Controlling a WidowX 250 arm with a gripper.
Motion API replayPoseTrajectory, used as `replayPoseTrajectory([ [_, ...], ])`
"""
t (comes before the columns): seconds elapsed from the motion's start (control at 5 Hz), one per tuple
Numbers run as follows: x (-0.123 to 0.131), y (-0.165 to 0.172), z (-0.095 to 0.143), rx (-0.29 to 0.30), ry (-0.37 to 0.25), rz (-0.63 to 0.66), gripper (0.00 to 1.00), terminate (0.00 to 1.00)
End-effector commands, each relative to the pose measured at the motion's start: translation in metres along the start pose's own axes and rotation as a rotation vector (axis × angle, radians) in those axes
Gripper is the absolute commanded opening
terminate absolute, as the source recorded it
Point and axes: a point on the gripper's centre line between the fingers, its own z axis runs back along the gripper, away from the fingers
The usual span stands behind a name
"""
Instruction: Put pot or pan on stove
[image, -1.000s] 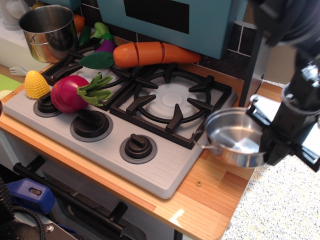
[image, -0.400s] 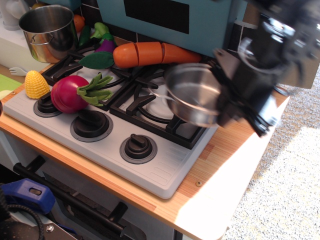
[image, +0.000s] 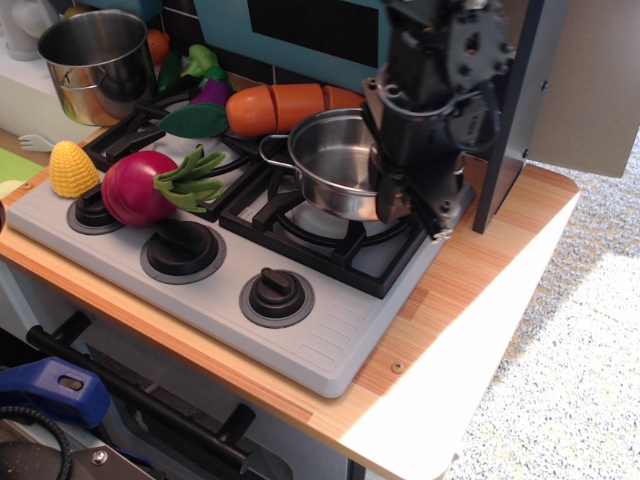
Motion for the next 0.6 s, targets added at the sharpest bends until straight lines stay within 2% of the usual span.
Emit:
replayPoseTrajectory([
  [0.0,-0.0038,0.0188,-0.0049,0.016,-0.100,-0.041,1.00,0.00],
  [0.2,-0.0038,0.0188,-0.0049,0.016,-0.100,-0.041,1.00,0.00],
  [0.4,-0.0038,0.0188,-0.0049,0.016,-0.100,-0.041,1.00,1.00],
])
